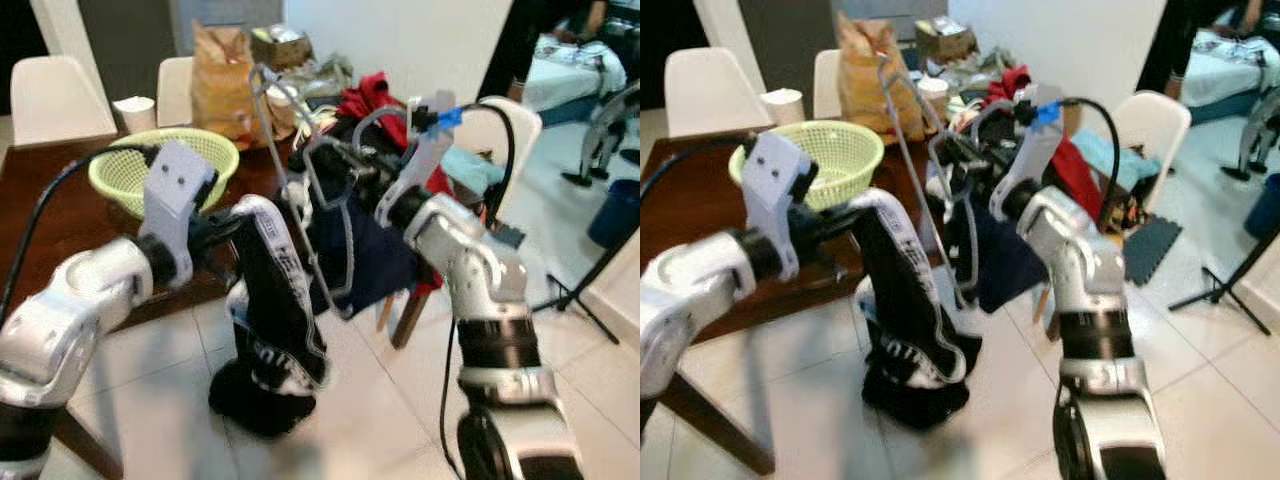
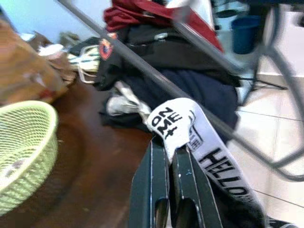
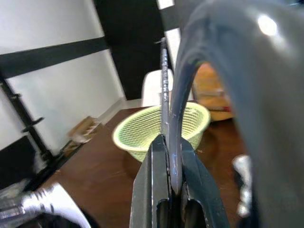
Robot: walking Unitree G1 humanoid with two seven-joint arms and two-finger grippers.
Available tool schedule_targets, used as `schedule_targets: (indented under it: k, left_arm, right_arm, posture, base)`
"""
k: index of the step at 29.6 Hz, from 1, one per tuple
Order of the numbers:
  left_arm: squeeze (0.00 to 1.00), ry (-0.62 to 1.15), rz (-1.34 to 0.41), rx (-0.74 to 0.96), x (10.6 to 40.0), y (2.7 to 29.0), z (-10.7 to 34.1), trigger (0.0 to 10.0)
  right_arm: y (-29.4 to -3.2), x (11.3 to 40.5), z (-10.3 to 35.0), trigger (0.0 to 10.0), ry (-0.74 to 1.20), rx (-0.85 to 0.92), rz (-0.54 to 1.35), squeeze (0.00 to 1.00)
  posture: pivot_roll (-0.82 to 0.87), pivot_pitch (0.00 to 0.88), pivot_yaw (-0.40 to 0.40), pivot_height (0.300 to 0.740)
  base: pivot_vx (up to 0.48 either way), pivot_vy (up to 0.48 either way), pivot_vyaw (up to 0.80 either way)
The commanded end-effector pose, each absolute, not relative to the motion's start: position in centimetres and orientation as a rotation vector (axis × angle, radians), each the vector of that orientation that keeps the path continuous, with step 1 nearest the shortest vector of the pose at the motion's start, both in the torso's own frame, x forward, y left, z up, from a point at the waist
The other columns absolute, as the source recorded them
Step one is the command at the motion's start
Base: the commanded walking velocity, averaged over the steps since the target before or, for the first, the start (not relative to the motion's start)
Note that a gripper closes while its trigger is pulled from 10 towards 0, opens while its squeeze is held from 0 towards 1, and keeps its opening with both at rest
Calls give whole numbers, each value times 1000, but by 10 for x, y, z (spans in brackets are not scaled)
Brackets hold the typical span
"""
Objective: Hang hanger
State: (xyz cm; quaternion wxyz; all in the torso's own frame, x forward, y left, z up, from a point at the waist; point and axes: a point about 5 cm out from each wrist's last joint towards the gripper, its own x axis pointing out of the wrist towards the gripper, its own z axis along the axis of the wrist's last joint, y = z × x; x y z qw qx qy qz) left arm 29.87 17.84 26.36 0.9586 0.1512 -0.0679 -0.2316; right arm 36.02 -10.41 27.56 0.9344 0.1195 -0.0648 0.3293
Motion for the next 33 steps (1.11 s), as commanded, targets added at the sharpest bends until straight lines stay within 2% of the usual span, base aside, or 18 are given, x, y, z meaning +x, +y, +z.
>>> schedule_targets:
  k: [1, 2, 8, 11, 12, 14, 15, 16, 17, 19, 21, 25, 33]
  left_arm:
    - [0, -116, -429, 328, 301, 183, 256, 10000]
    - [0, -116, -429, 328, 301, 183, 256, 10000]
    - [0, -99, -511, 358, 297, 178, 251, 10000]
    - [0, -99, -511, 358, 297, 178, 251, 10000]
    - [0, -108, -532, 364, 296, 176, 252, 10000]
    - [0, -108, -532, 364, 296, 176, 252, 10000]
    - [0, -129, -563, 364, 296, 175, 256, 10000]
    - [0, -129, -563, 364, 296, 175, 256, 10000]
    - [0, -170, -591, 378, 298, 175, 265, 10000]
    - [0, -170, -591, 378, 298, 175, 265, 10000]
    - [0, -252, -593, 391, 304, 182, 284, 10000]
    - [0, -288, -553, 408, 312, 191, 293, 10000]
    - [0, -294, -510, 456, 324, 197, 299, 10000]
  right_arm:
    - [-116, 361, 263, 10000, -92, 191, 627, 0]
    - [-116, 361, 263, 10000, -92, 191, 627, 0]
    - [-168, 354, 256, 10000, -35, -66, 673, 0]
    - [-168, 354, 256, 10000, -35, -66, 673, 0]
    - [-180, 351, 257, 10000, -24, -101, 686, 0]
    - [-180, 351, 257, 10000, -24, -101, 686, 0]
    - [-195, 341, 260, 10000, -19, -125, 739, 0]
    - [-195, 341, 260, 10000, -19, -125, 739, 0]
    - [-209, 326, 262, 10000, -10, -129, 822, 0]
    - [-209, 326, 262, 10000, -10, -129, 822, 0]
    - [-219, 295, 261, 10000, 5, -81, 1015, 0]
    - [-214, 276, 255, 10000, 40, -43, 1145, 0]
    - [-212, 265, 249, 10000, 64, -11, 1223, 0]
  posture:
    - [-14, 0, -23, 740]
    - [-14, 0, -23, 740]
    - [-34, 0, -18, 740]
    - [-34, 0, -18, 740]
    - [-35, 0, -17, 740]
    - [-35, 0, -17, 740]
    - [-47, 0, -10, 740]
    - [-47, 0, -10, 740]
    - [-50, 0, -7, 740]
    - [-50, 0, -7, 740]
    - [-62, 0, -1, 740]
    - [-74, 0, 1, 740]
    - [-85, 0, 8, 740]
  base:
    - [0, 0, -788]
    - [0, 0, -788]
    - [0, 0, -785]
    - [0, 0, -788]
    - [0, 0, -788]
    - [0, 0, -788]
    - [0, 0, -788]
    - [0, 0, -788]
    - [0, 0, -788]
    - [0, 0, -788]
    - [0, 0, -778]
    - [0, 0, -773]
    - [0, 0, -769]
